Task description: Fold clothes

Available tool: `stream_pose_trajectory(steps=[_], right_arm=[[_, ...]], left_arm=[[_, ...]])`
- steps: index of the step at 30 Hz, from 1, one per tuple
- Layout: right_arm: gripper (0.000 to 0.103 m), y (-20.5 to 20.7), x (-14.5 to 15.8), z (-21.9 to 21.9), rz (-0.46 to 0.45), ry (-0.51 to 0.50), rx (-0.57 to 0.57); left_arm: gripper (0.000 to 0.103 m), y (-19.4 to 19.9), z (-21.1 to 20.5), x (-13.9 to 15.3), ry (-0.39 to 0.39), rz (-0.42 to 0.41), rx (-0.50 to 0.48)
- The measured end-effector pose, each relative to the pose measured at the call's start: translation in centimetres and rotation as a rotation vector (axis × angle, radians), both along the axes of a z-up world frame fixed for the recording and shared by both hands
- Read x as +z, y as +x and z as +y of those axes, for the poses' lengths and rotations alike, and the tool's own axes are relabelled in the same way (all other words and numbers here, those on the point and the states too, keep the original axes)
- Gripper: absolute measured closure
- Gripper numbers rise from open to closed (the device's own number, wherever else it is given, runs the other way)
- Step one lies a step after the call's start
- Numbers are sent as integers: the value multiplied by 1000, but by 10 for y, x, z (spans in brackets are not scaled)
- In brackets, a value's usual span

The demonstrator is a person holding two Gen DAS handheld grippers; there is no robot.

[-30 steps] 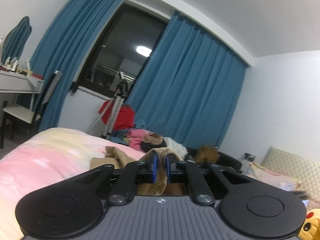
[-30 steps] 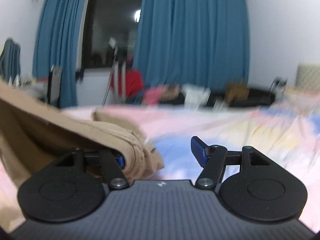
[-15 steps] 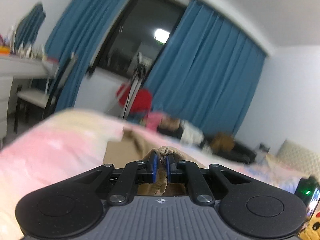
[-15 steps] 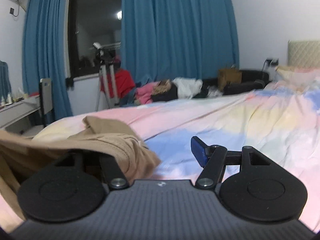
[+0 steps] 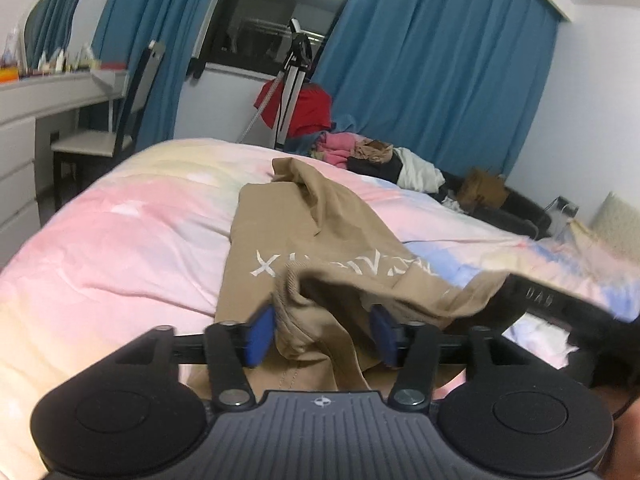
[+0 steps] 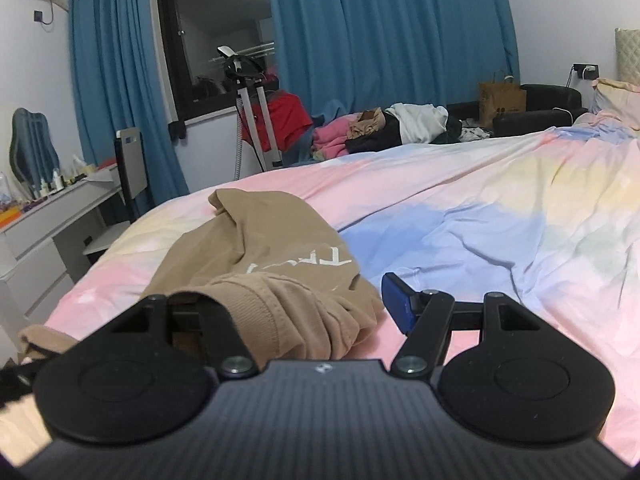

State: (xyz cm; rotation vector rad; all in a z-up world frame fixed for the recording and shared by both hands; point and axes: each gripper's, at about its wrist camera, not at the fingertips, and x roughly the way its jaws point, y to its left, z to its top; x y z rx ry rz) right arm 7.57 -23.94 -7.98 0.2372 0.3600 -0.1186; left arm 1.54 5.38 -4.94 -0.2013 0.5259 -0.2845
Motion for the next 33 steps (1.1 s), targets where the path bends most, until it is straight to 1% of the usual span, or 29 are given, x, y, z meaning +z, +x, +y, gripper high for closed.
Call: stream_pose_trajectory(steps=[1,3,6,7,9,11,13,18,24,26,29,30,33], right_arm=[[38,-3,1,0,-6,2,3],[38,-5,3,0,-23,5,6],[38,-10,6,0,-50,11,6],[38,-12,6,0,-59,15,6],[38,-14,7,0,-72,20,7],[38,-14,8,1,-74,16,9],[38,-14,8,2,-73,10,6],[38,-13,6,0,-63,0,-22],[38,-9,1,-7,-12,-1,-57],[38,-8,-1,-7,0,5,-53],[38,-8,0,-5,0,5,-45],[38,-8,0,-4,0,4,-42],[38,-8,0,-3,-1,11,-36]], left_arm=[[36,-3,-4,-2,8,-13,6],[31,-1,-18,-6,23,-29,37],[30,11,-31,-14,28,-18,117],[30,16,-33,-17,20,-3,150],[30,24,-37,-23,19,31,160],[30,28,-42,-29,73,52,171],[30,31,-44,-36,137,83,206],[30,29,-26,-44,156,186,273],[30,1,-14,-28,130,218,278],[30,-7,-18,-22,134,183,253],[25,-10,-28,-15,161,119,207],[24,-10,-33,-13,172,100,193],[24,5,-45,-17,187,80,196]])
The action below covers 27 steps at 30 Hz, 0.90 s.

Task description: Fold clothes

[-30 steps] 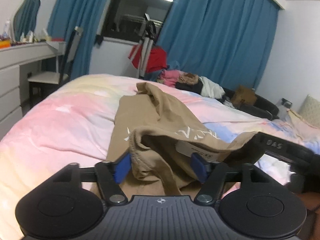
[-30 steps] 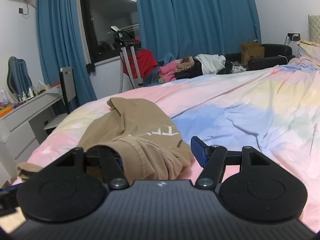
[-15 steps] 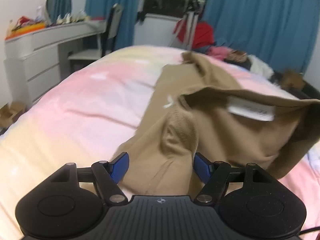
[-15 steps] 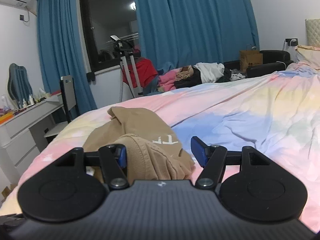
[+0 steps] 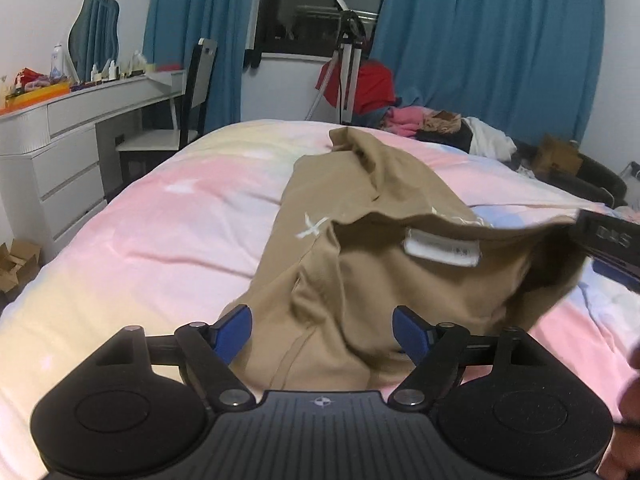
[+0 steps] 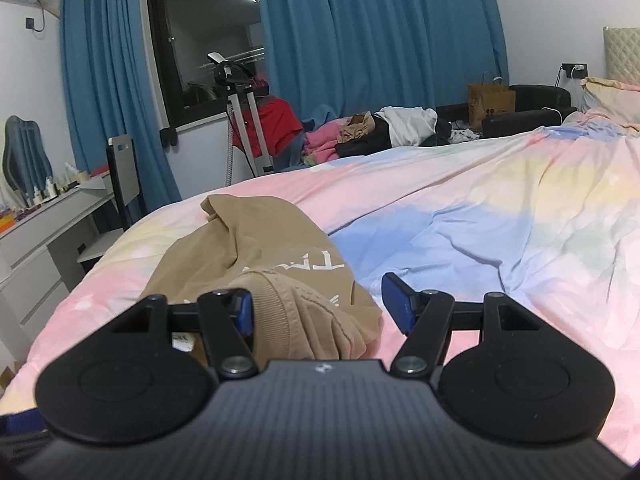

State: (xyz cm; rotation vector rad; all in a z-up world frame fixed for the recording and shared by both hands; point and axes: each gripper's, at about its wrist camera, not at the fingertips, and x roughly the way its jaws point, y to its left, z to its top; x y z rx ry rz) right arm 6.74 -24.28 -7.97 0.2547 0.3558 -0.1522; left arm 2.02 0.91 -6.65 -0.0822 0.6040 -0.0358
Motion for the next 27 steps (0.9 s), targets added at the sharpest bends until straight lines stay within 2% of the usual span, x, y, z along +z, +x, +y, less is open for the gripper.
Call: stream_pose_trajectory(steps=[3,6,10,13,16,23,26,27], right_arm=[[38,1,-1,-1,4,14,10],[38,1,-2,1,5,5,18],[38,5,-6,4,30,-9,26],[38,9,-12,9,72,-34,46],[38,12,-18,14,111,-54,66],[38,24,-45,28,315,-129,150],[38,21,-47,27,320,-153,111],[38,18,-44,24,290,-158,69]], left_arm=[[24,22,-5,-7,5,11,45],[24,41,-6,-18,72,10,119],[26,52,15,-34,-3,91,217],[26,45,22,-32,-16,99,261],[26,35,26,-23,-13,43,326],[26,11,41,7,-21,-173,456],[26,5,42,14,-12,-215,471],[26,3,43,17,-5,-224,473]])
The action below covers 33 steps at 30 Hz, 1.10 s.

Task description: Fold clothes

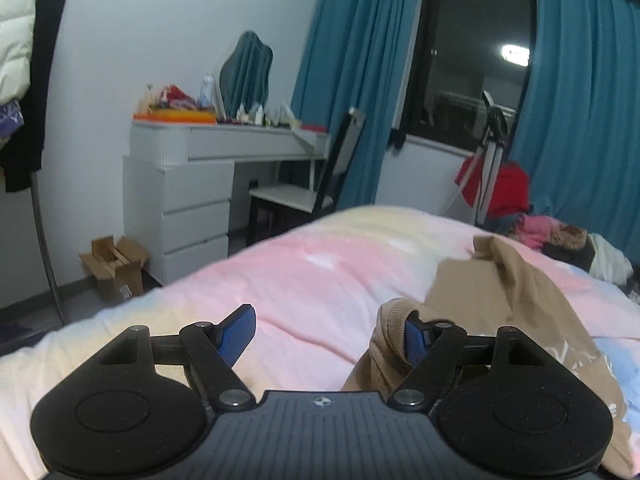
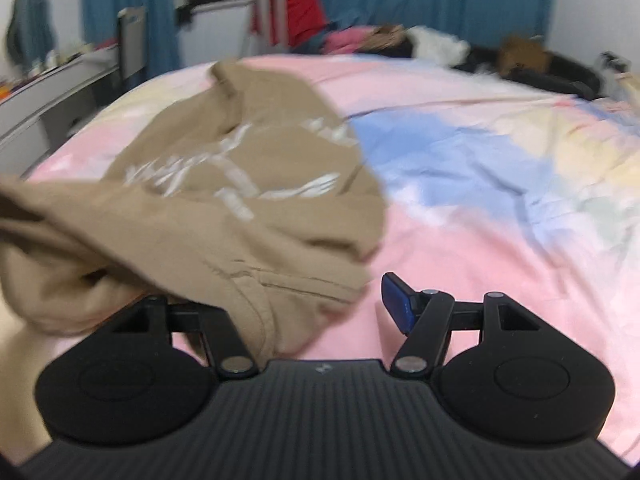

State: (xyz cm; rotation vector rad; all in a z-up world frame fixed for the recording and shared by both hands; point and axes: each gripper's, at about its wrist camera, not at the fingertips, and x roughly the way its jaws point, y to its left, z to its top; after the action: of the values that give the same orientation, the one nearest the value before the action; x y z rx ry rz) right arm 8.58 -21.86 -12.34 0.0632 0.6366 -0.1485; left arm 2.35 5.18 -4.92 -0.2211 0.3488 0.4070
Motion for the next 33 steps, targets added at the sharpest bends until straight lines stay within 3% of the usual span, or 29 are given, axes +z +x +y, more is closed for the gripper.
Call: stream_pose_trajectory(steps=[8,13,18,22,25,29,33], right_arm=[[38,-31,40,-20,-349,-35,-231],[38,-38,65,-21,-530,-124,-263],[38,-45,61,-26,-550,-91,-262],[38,-47,55,-31,-517,-91,-274],[38,-44,53,-37,-487,-65,-290],[38,-41,60,-35,-496,-33,-305],[37,-49,98,-17,-603,15,-258]], left_arm=[[24,-6,-24,8,105,-38,-87],[23,-5,-45,-10,152,79,-170],[19,9,-60,-38,178,257,-275],[19,9,-64,-46,182,309,-305],[19,10,-49,-40,141,245,-255],[14,-3,-24,-3,95,-37,-125],[10,-5,-3,48,76,-265,-10]])
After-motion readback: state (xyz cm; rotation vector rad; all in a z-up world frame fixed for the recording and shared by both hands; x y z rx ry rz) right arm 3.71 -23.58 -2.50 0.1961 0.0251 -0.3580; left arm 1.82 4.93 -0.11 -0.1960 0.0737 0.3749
